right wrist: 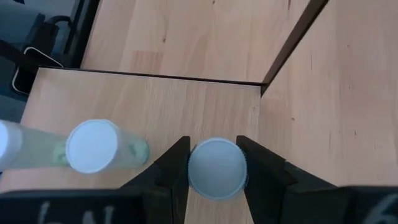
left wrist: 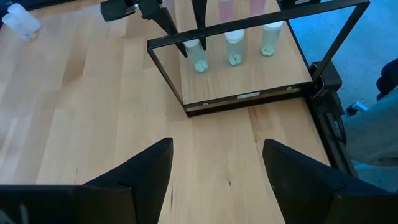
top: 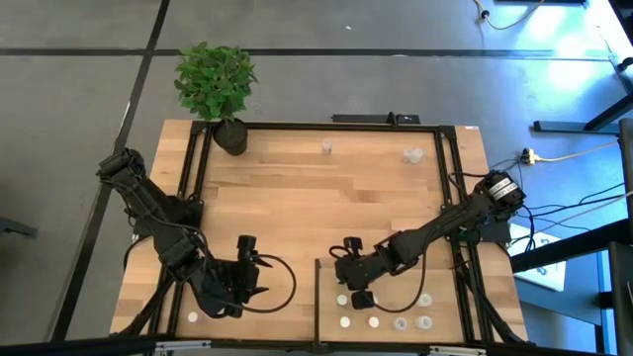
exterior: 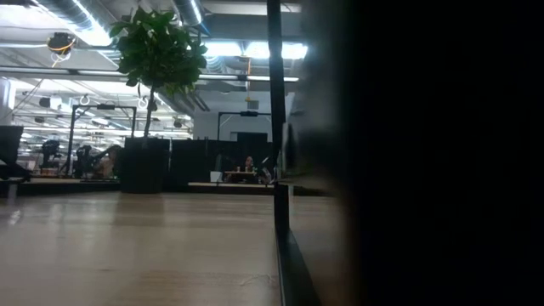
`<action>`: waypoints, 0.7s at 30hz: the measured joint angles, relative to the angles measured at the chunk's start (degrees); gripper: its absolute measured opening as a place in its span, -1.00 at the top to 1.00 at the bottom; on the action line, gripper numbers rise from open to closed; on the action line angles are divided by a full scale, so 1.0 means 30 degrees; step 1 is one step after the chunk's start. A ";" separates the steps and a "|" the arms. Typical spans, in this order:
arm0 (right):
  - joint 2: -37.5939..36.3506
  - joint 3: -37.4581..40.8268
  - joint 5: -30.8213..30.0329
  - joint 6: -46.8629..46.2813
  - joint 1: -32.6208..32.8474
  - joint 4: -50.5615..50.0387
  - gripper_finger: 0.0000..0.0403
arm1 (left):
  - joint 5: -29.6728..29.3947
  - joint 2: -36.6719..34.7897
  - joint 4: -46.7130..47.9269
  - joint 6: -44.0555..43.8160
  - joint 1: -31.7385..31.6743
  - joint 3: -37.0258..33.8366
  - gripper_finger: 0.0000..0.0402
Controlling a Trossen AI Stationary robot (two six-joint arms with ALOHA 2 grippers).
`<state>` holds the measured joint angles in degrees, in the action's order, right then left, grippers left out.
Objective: Pick and place medicine bottles onto shelf by color
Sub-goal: Put the green pill bottle on the shelf aligned with the other green pill bottles
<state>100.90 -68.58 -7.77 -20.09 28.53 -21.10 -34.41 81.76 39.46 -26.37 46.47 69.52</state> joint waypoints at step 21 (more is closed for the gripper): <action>0.0000 0.0007 -0.0044 -0.0210 -0.0065 0.0044 0.05 | 0.0000 0.0000 -0.0007 0.0000 -0.0003 0.0000 -0.22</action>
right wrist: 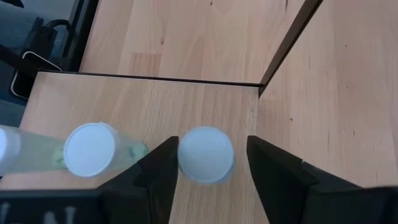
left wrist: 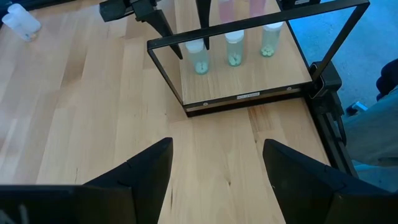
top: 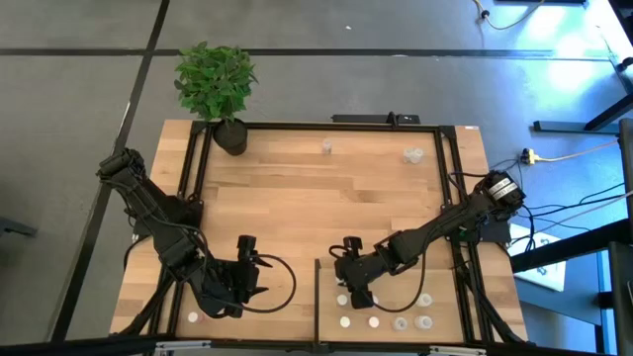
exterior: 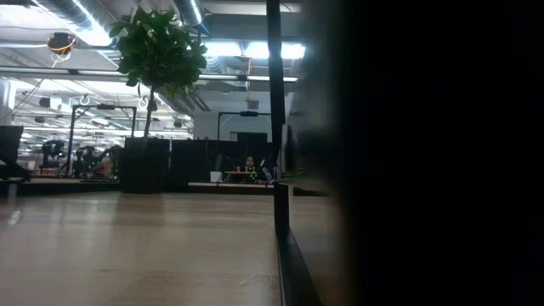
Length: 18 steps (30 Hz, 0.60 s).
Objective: Pick and place medicine bottles onto shelf by color
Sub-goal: Put the green pill bottle on the shelf aligned with the other green pill bottles
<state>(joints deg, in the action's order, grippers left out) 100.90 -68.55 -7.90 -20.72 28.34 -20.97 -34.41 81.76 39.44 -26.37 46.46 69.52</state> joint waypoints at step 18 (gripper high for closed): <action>0.0000 0.0000 0.0139 -0.0418 -0.0015 0.0007 0.04 | 0.0000 0.0000 0.0100 -0.0022 0.0004 0.0000 -0.22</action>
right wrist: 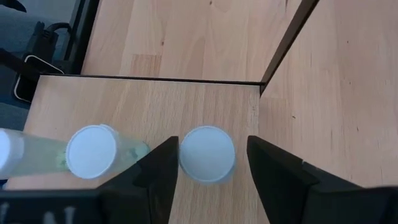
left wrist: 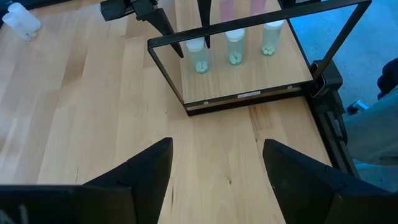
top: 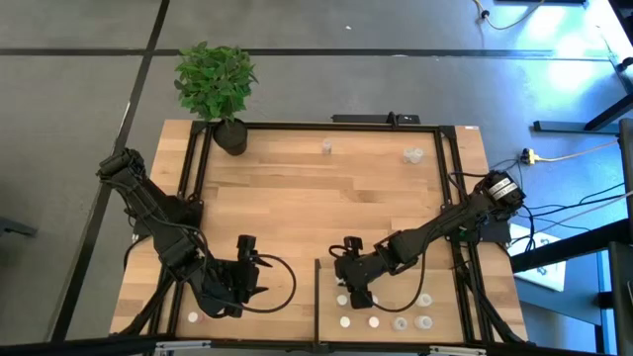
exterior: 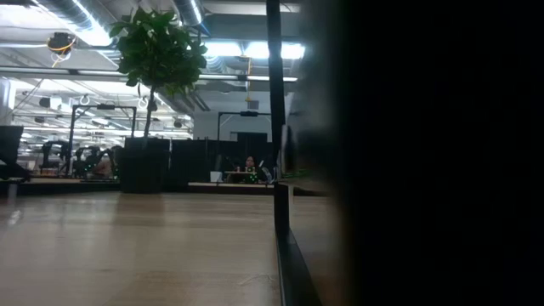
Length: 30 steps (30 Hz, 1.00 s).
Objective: Pick and place medicine bottles onto shelf by color
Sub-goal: Put the green pill bottle on the shelf aligned with the other green pill bottles
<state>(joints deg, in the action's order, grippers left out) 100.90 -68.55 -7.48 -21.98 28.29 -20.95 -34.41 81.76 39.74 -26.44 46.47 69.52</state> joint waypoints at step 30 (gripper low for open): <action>-0.0197 0.0000 0.2386 0.0100 -0.0372 0.0055 0.04 | 0.0004 0.0000 0.0330 0.0015 0.0000 0.0000 -0.20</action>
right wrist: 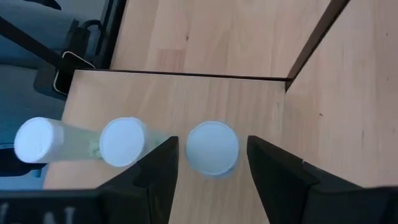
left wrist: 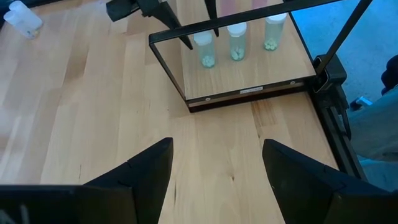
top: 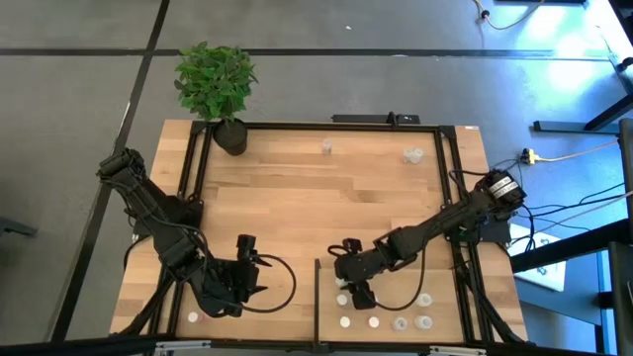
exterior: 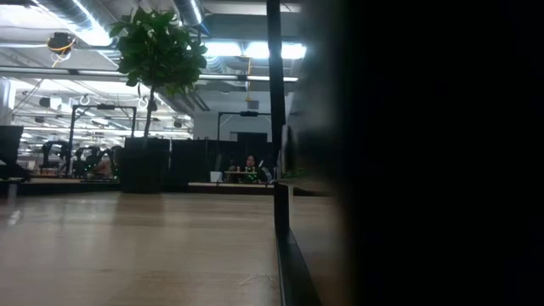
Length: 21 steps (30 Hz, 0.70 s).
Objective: Pick and place medicine bottles onto shelf by color
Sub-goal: Put the green pill bottle on the shelf aligned with the other green pill bottles, then put the pink pill bottle on the shelf aligned with the other pink pill bottles
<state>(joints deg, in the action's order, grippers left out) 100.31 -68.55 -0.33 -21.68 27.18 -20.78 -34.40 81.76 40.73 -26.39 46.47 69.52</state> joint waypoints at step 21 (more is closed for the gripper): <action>-0.0007 -0.3261 -0.1053 0.2286 -0.0095 -0.2041 0.04 | 0.0003 0.0000 0.0372 -0.0348 -0.0004 0.0000 -0.20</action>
<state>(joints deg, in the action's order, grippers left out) 100.29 -78.34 -3.49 -14.82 26.89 -26.91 -34.39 81.76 41.85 -27.44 46.46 69.52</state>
